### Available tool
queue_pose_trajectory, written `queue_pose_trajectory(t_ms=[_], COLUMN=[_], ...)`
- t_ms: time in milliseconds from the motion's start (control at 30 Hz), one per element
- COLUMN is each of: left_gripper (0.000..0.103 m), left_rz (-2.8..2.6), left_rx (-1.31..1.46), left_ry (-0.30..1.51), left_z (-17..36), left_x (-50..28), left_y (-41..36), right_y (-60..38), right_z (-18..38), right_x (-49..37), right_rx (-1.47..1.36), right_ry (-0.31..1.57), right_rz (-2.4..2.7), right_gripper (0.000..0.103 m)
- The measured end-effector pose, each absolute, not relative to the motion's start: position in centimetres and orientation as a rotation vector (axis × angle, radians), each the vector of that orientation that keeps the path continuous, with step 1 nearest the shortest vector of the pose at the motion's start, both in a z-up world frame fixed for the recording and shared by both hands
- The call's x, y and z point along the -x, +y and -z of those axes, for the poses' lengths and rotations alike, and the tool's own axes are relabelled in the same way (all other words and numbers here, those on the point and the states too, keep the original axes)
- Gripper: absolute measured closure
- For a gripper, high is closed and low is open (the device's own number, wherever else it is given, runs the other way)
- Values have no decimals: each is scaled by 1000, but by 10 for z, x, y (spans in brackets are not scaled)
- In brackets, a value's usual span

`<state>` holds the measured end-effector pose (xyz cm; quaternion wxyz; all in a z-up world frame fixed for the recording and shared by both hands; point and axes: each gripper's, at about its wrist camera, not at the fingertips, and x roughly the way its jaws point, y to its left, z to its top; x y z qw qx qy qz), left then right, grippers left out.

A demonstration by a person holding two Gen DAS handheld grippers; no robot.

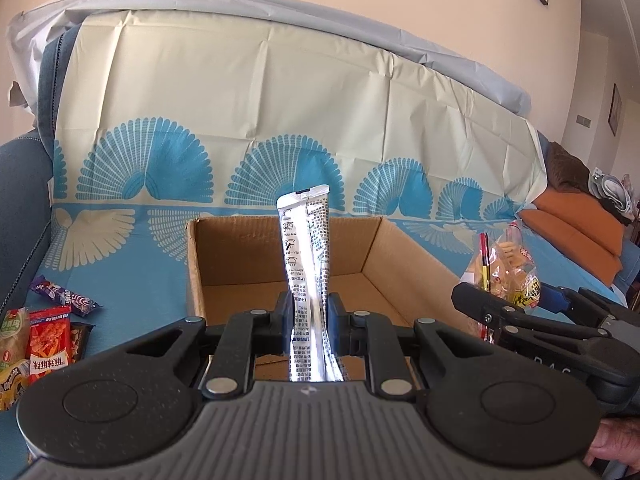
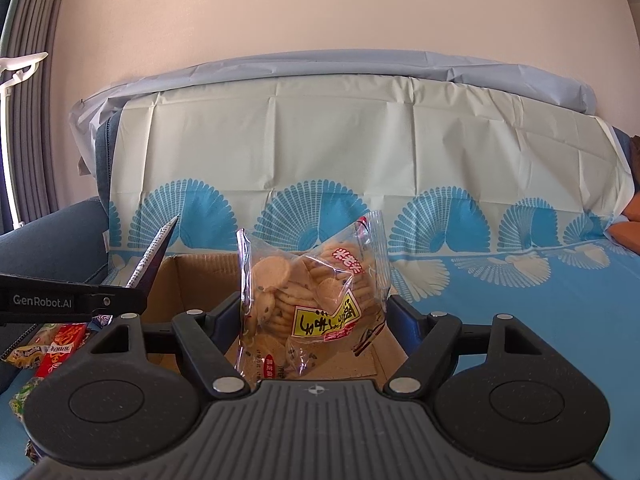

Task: Organize snacks
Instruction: 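Open the right gripper to drop the cookie bag while the left drops the silver packet into the box, then move both open grippers back to the snack pile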

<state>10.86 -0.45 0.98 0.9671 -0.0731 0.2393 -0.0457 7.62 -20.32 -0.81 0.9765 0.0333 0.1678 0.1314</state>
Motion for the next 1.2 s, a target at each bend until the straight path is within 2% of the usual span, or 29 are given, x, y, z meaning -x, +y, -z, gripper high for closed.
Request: queue_pose_trajectory(t_ms=[500,600,667,1200], left_gripper=[83,75,64,63], left_rz=[108,113,111,43], left_rx=[159,165,168,117], left_ry=[487,494,485,394], left_z=[-11,-10,-11,-18], left_x=[-108,-108,-108,-82], left_y=[-3,-3,-1,27], right_y=[-204,-203,-202,-192], right_z=[7,7,7,3], right_x=[-76,-76,-76,-67], right_rx=[-66,-65,-64,-94], right_ry=[337,333,335,327], right_rz=[-266,-264,-258,-258], right_gripper=[23,22,17,13])
